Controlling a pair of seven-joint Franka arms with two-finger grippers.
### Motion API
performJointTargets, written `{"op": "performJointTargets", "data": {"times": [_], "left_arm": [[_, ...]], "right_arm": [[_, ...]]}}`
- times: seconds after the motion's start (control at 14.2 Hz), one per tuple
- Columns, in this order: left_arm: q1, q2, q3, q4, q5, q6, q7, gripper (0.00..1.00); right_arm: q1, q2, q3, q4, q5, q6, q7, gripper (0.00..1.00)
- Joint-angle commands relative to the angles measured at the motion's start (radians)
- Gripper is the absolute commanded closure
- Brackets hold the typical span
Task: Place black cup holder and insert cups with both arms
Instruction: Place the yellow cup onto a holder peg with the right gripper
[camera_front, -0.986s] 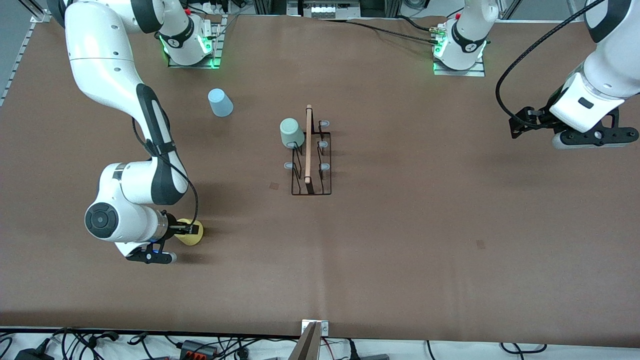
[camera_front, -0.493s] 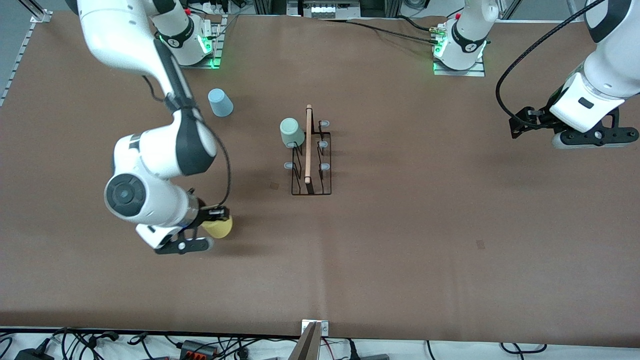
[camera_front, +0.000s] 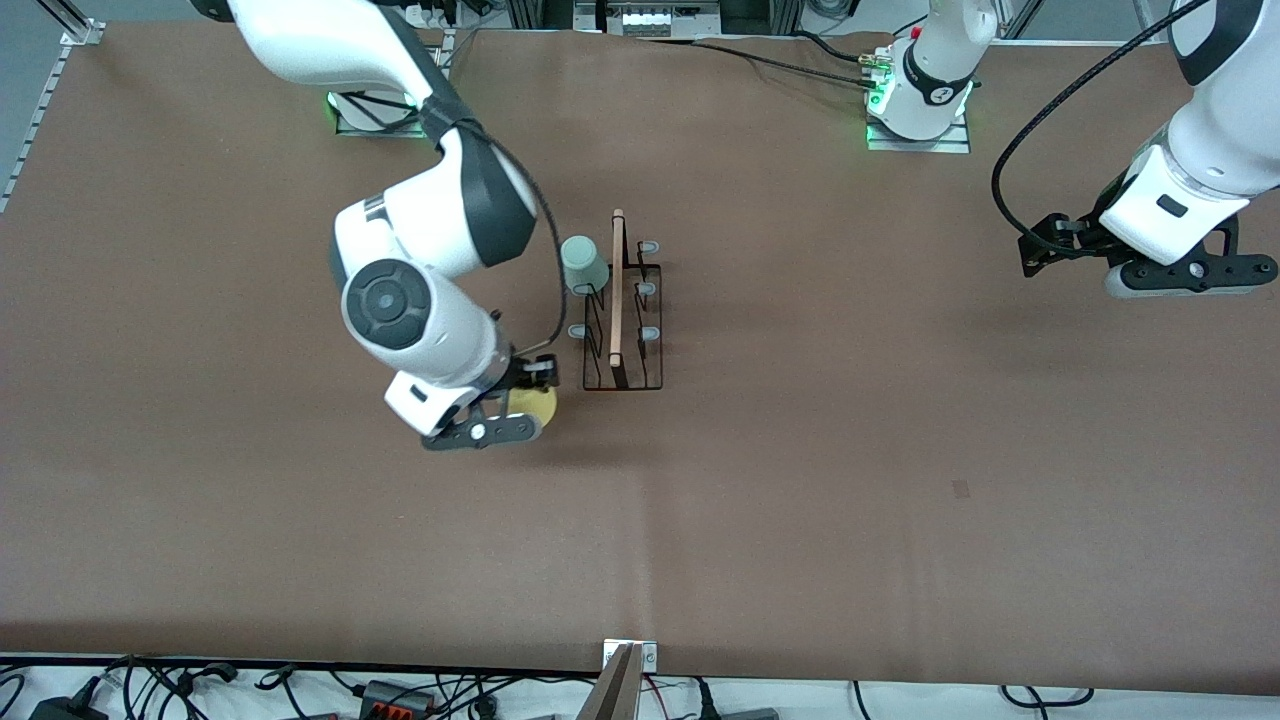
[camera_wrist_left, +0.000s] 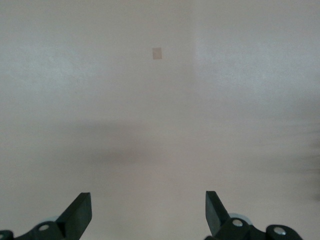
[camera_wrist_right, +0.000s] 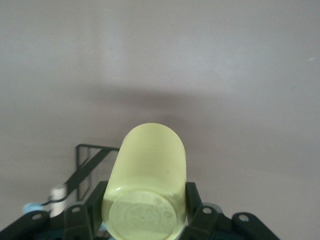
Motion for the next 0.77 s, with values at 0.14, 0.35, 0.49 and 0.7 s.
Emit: {"op": "performJointTargets", "data": {"times": [0.14, 0.35, 0.49, 0.7], "left_arm": [[0.000, -0.003, 0.004, 0.015, -0.021, -0.020, 0.010, 0.00], [0.000, -0.003, 0.004, 0.015, -0.021, -0.020, 0.010, 0.00], [0.000, -0.003, 0.004, 0.015, -0.021, -0.020, 0.010, 0.00], [0.000, -0.003, 0.004, 0.015, -0.021, -0.023, 0.010, 0.00]], "right_arm": [[0.081, -0.007, -0.005, -0.017, 0.027, -0.018, 0.103, 0.79], [0.098, -0.006, -0.005, -0.061, 0.027, -0.040, 0.111, 0.79], [0.104, -0.006, -0.005, -0.083, 0.027, -0.068, 0.111, 0.79], [0.109, -0.004, -0.005, -0.086, 0.028, -0.090, 0.121, 0.78]]}}
